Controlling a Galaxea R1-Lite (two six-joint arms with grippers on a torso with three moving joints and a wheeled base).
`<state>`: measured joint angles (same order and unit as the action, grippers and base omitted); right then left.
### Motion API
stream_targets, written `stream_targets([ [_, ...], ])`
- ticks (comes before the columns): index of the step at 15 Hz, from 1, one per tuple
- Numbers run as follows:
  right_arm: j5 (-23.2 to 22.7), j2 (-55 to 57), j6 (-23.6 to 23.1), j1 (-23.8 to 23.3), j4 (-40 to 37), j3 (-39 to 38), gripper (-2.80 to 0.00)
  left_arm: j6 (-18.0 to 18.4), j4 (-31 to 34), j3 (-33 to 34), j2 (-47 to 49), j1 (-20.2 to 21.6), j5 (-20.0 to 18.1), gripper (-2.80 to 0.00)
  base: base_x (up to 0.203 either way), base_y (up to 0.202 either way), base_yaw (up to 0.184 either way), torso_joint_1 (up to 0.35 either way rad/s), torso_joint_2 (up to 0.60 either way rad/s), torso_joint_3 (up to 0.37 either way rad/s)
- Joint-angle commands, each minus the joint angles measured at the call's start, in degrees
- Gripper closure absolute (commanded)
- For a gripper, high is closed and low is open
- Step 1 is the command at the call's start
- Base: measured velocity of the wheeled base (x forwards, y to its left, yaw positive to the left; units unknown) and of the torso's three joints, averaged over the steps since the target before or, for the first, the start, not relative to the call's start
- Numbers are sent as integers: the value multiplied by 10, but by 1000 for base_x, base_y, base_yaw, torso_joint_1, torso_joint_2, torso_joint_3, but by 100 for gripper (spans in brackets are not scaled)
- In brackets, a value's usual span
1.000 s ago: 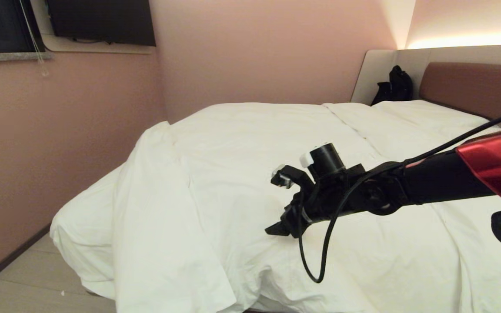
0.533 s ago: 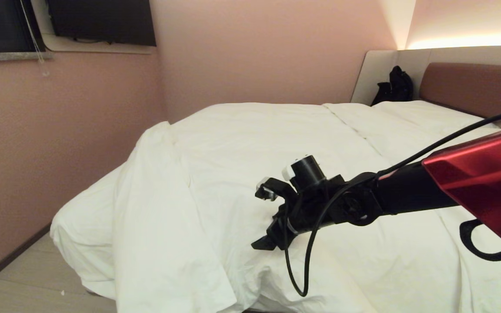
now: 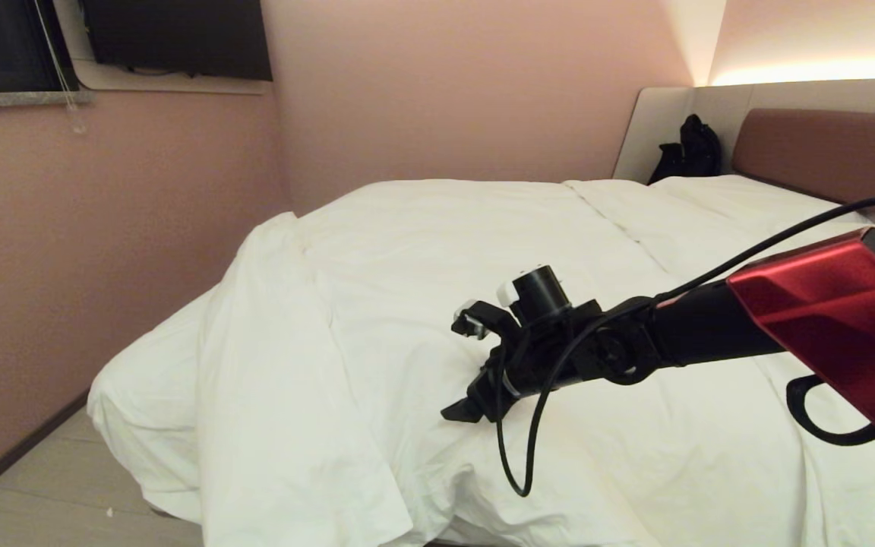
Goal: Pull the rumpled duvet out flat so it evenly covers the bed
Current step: Flatten the corners of the folded blanket
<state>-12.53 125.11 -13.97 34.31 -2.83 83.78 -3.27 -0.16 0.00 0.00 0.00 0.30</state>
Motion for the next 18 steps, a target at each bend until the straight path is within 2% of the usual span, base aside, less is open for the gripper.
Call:
stream_targets([
  [1,1,39,2,-15,0,20,-280,0,0,0,0,0,0,0,0,0,0,0,0,0],
  [4,7,51,8,-22,-1,33,-280,0,0,0,0,0,0,0,0,0,0,0,0,0],
  [7,95,107,14,-28,-1,74,-280,0,0,0,0,0,0,0,0,0,0,0,0,0],
  [13,98,112,15,-24,-2,73,-280,0,0,0,0,0,0,0,0,0,0,0,0,0],
  [18,100,123,34,-24,-1,74,-280,0,0,0,0,0,0,0,0,0,0,0,0,0],
])
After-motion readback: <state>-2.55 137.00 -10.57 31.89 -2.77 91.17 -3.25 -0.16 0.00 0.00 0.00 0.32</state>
